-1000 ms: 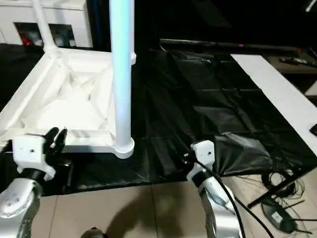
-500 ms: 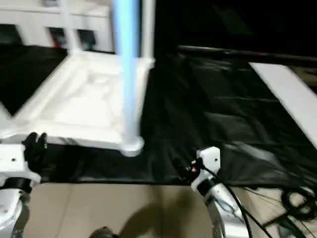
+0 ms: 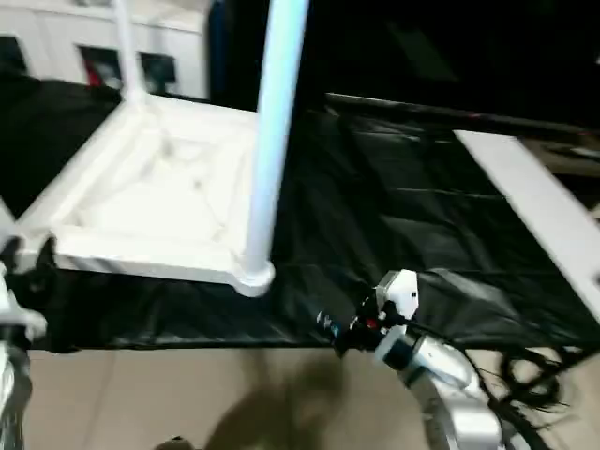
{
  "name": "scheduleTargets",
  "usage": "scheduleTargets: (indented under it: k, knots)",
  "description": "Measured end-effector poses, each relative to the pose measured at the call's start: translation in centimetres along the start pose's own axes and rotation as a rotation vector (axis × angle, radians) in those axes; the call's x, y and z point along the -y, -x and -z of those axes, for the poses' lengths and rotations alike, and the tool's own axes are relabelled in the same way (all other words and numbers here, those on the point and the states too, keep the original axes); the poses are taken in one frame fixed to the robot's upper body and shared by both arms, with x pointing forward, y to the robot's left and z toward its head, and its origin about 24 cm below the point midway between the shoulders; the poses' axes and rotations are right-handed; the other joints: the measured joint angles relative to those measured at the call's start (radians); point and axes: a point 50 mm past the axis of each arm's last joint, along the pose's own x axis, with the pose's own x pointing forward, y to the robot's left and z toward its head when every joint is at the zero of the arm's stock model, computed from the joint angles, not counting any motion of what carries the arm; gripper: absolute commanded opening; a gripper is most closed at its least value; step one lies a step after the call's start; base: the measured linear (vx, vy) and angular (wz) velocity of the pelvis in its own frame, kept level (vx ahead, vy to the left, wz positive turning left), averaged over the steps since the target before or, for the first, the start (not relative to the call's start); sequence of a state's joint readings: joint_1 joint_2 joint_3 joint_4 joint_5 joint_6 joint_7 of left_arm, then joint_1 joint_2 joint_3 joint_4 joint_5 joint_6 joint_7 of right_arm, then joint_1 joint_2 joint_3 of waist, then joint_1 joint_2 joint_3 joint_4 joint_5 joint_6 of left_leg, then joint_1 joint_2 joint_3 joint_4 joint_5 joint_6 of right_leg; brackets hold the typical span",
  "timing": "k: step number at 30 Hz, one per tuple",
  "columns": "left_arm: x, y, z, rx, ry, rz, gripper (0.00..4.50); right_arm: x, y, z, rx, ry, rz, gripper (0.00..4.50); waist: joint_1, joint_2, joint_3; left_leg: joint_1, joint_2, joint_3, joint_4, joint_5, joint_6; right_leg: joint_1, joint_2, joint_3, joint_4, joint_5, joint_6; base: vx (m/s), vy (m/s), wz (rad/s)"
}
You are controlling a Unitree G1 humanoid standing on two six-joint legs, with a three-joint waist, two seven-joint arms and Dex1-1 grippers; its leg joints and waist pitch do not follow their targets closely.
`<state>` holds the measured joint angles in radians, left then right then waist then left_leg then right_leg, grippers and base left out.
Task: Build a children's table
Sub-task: Rotate leg to tighten
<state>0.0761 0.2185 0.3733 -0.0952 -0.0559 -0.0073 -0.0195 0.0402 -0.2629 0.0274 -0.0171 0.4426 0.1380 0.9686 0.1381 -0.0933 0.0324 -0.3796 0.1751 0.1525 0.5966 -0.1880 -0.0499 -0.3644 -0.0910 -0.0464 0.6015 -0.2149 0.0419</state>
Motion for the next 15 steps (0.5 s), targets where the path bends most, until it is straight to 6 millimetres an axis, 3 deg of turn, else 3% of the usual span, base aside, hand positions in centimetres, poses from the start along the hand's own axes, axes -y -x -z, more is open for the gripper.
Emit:
scheduleTargets:
  k: [3,7,15]
  knots:
    - [-1.4,-0.1,-0.1,-0.003,-0.015,-0.084,2.67,-0.6,-0.5,0.1,-0.022,-0.013,-0.072,4.5,-0.003,0.006,0.002,0.005,0.0,-0.004,0.0,0.001,-0.001,0.0,0.0,-0.002,-0.001,0.0,0.0,0.0,0.0,0.0]
    - [-1.9,-0.2,0.1,-0.024,-0.012,-0.149,2.93,-0.3,-2.5,-0.7,-0.004,0.006,-0.134,4.5,-0.012,0.016,0.007,0.008,-0.001,-0.003,0.0,0.001,-0.001,-0.002,0.0,-0.001,-0.001,0.0,0.0,0.0,0.0,0.0]
    - [-1.6,-1.9,0.5,-0.044,0.02,-0.153,3.72,0.3,-4.4,-0.8,-0.005,-0.007,-0.173,4.5,0.006,0.018,0.007,0.005,0.0,-0.001,0.0,0.002,-0.004,-0.001,0.001,0.001,0.001,0.012,-0.01,0.015,-0.002,0.0]
